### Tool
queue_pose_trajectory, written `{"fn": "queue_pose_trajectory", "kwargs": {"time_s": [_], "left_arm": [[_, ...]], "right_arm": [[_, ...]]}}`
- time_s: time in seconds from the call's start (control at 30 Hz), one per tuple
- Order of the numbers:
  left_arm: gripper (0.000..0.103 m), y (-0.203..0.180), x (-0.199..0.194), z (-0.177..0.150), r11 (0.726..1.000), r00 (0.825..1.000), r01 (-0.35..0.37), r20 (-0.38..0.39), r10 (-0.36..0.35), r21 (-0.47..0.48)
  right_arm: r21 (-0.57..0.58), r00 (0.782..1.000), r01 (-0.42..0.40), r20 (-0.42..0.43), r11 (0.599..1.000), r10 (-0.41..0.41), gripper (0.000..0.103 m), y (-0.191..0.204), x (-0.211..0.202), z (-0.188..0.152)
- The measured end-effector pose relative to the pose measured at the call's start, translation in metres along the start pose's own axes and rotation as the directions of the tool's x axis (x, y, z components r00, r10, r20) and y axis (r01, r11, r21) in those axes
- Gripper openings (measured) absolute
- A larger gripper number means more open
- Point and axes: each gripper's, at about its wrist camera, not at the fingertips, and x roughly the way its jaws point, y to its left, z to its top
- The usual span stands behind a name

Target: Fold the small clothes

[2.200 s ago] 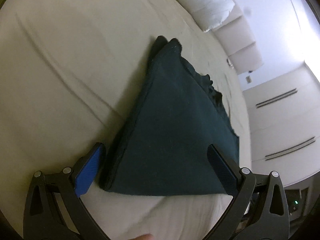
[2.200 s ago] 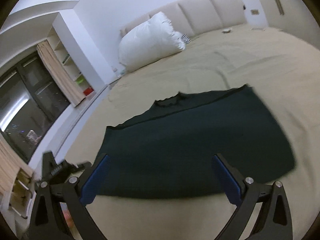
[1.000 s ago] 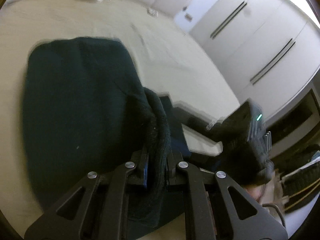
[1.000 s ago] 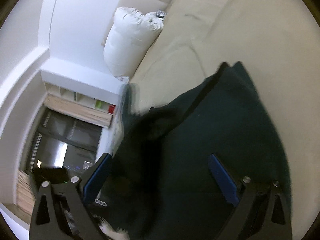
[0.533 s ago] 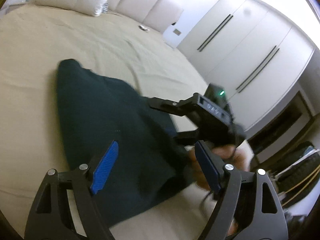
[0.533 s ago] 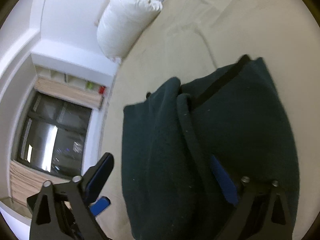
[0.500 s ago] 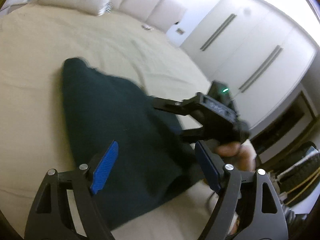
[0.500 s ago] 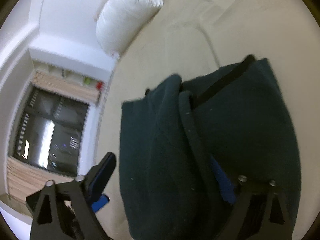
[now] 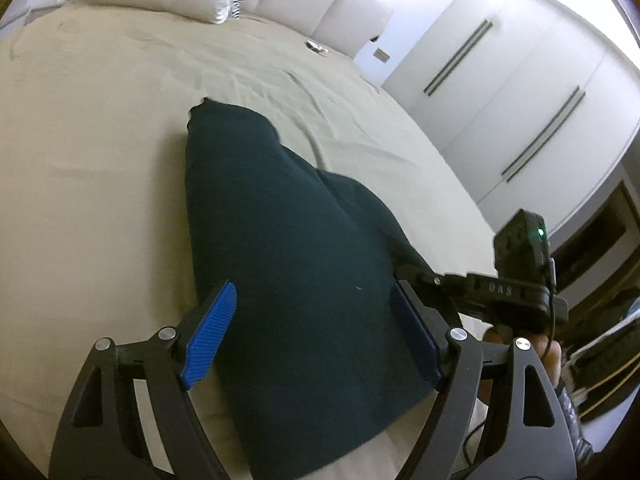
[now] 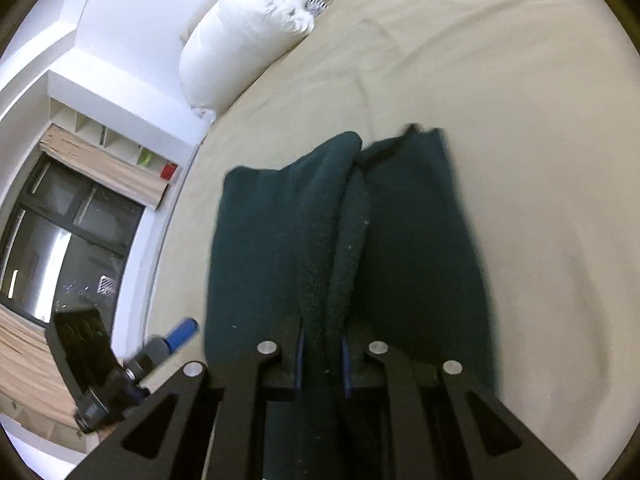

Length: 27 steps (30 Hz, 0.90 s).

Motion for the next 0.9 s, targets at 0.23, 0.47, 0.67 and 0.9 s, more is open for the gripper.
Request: {"fn": "queue_pose_trajectory", "kwargs": {"time_s": [0.23, 0.47, 0.67, 0.9], "left_arm": [[0.078, -0.020, 0.043, 0.004, 0.992, 0.997, -0.073, -0.002, 0.073, 0.106], [0.078, -0.015, 0.060, -0.002, 0.975, 0.987, -0.155, -0.006, 0.158, 0.162], [0.079, 0.007, 0.029, 0.014, 0.978, 0.980, -0.193, 0.060, 0.189, 0.074], [0.080, 0.053, 0.055, 0.020, 0.976, 0.975, -0.214, -0.075, 0.211, -0.045]], "right_arm": [[-0.097, 0.986, 0.040, 0.165, 0.994, -0.024, 0.014, 0.001, -0.029, -0.002], [-0.001, 0.996, 0.030, 0.085, 1.000, -0.030, 0.012, -0.047, -0.005, -0.002], [-0.005, 0.994, 0.072, 0.082, 0.997, -0.071, 0.019, -0.046, -0.023, -0.007], [0.029, 0.960, 0.216, 0.174, 0.976, -0.218, 0.064, -0.036, -0.061, 0.003]]}}
